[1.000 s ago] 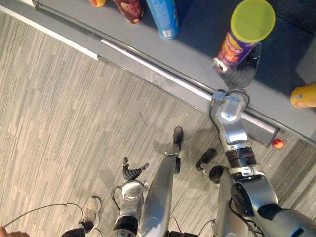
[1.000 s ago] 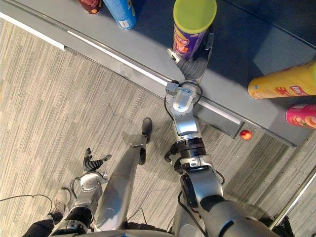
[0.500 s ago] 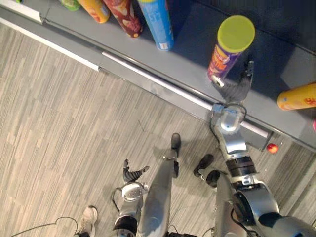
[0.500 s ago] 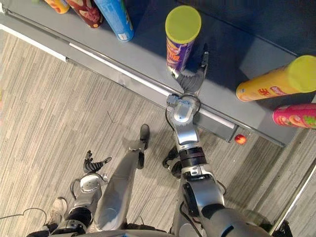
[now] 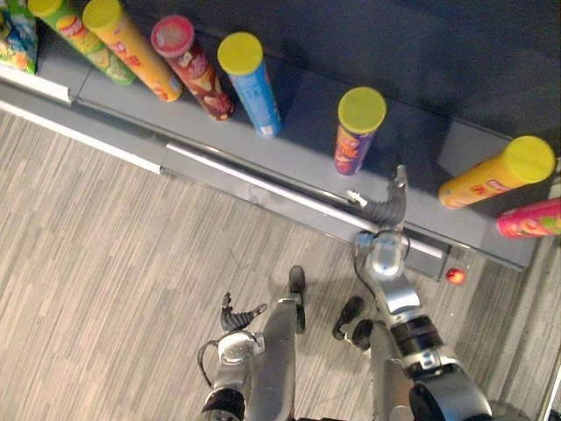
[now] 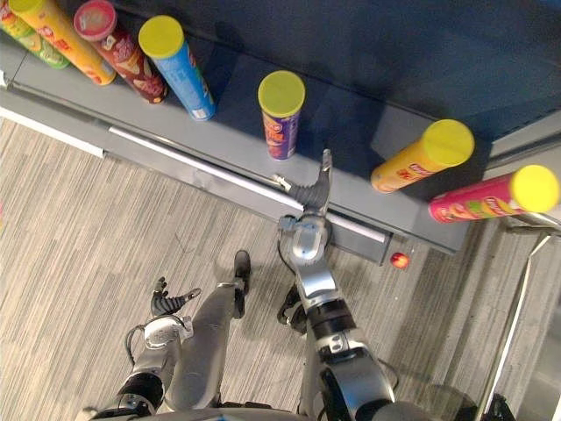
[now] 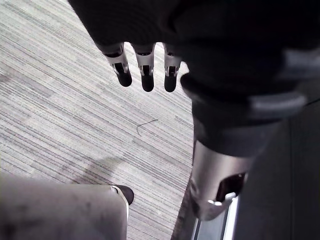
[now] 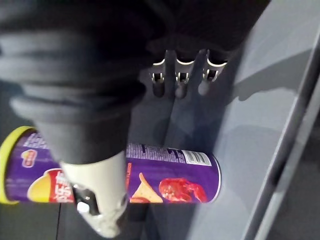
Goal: Put the gum and the chips on the shelf.
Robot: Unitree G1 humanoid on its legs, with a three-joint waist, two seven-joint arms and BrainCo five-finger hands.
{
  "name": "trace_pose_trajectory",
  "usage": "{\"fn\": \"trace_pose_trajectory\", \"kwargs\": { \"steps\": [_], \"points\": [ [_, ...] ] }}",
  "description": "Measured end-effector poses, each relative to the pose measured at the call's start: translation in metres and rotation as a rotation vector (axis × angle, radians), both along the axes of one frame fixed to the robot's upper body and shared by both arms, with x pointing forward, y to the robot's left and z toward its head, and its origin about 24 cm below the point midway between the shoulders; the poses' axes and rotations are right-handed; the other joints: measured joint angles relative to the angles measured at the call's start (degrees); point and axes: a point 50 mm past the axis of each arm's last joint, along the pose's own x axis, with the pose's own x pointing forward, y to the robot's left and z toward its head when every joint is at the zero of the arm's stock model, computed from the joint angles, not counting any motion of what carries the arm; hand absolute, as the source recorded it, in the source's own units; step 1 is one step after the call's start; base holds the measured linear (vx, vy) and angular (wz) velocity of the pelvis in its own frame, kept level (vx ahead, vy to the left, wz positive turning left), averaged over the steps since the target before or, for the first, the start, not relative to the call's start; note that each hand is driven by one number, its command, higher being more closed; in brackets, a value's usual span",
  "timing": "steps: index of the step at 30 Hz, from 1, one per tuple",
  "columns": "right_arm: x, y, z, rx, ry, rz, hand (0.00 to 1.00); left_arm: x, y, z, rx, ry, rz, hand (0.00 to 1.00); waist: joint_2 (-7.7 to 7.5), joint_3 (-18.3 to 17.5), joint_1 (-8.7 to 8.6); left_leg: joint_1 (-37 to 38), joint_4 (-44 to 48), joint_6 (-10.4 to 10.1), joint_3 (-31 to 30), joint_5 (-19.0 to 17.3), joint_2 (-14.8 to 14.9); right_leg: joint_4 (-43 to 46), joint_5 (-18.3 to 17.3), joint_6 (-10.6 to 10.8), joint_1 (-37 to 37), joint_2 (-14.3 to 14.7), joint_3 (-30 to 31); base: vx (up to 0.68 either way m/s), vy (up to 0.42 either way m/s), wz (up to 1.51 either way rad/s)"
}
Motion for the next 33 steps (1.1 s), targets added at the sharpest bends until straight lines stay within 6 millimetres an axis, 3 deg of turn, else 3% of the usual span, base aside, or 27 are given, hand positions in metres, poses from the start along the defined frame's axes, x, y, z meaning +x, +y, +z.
{"fn": "trace_pose_trajectory", "kwargs": {
  "steps": [3,6,9,14,17,20,27,30,33],
  "points": [
    [-0.016,0.008,-0.027,-0.029,0.085,0.068,0.00,-0.007,0.002,-0.006,-0.005,0.043,0.005,0.00,-1.08,-0.6,-0.13,3.3,0.2,-0.1,1.2,-1.3,0.7,-1.2,0.0,0.1,3.3,0.7,1.1,0.02,-0.001,-0.22],
    [-0.035,0.004,-0.056,-0.045,0.187,0.108,0.00,-0.016,0.008,-0.014,0.005,0.098,-0.009,0.00,-2.40,-1.4,-1.93,7.6,-0.2,-0.3,1.7,-2.2,1.0,-3.7,0.4,0.8,8.0,1.7,1.7,0.03,0.013,-0.14],
    [-0.057,-0.003,-0.097,-0.070,0.342,0.158,0.00,-0.034,0.019,-0.026,0.010,0.186,-0.018,0.00,-4.28,-4.9,-3.49,11.0,-2.7,-0.4,2.7,-2.2,1.2,-7.9,1.7,2.0,11.2,2.8,2.8,0.08,0.032,-0.22],
    [-0.114,-0.030,-0.171,-0.151,0.690,0.225,0.00,-0.062,0.021,-0.043,-0.032,0.305,-0.048,0.00,-4.51,-9.6,-5.00,17.6,-8.0,-0.2,5.9,-2.0,1.1,-17.1,6.0,2.9,17.3,4.7,6.2,0.12,0.072,-0.33],
    [-0.147,-0.039,-0.197,-0.151,0.842,0.249,0.00,-0.078,0.021,-0.051,-0.055,0.363,-0.053,0.00,-4.30,-12.2,-6.16,21.6,-12.2,0.1,6.6,-1.0,0.0,-21.1,7.6,3.6,20.7,4.9,7.3,0.11,0.053,-0.15],
    [-0.176,-0.049,-0.219,-0.148,0.982,0.242,0.00,-0.089,0.021,-0.055,-0.074,0.394,-0.049,0.00,-4.30,-14.1,-6.24,25.8,-17.8,0.2,7.1,1.1,-1.3,-24.6,8.9,3.9,23.9,4.9,7.5,0.09,0.026,-0.02],
    [-0.201,-0.078,-0.238,-0.106,1.134,0.108,0.00,-0.113,0.025,-0.063,-0.129,0.444,0.029,0.00,-4.00,-16.9,-6.57,32.7,-28.3,0.4,8.6,5.4,-3.0,-27.8,10.2,4.4,26.4,4.9,9.1,0.03,0.031,-0.10],
    [-0.209,-0.091,-0.244,-0.011,1.187,-0.013,0.00,-0.119,0.027,-0.065,-0.156,0.454,0.068,0.00,-3.90,-17.4,-6.74,33.9,-28.6,0.4,9.1,5.2,-3.3,-28.7,10.4,4.7,27.8,4.7,9.9,0.01,0.044,-0.09],
    [-0.224,-0.098,-0.250,0.191,1.221,-0.175,0.00,-0.126,0.024,-0.067,-0.196,0.460,0.102,0.00,-3.45,-18.1,-6.77,34.7,-28.6,0.5,9.2,4.9,-3.6,-29.4,10.6,5.0,28.9,4.5,10.0,0.03,0.039,-0.02]
  ]
}}
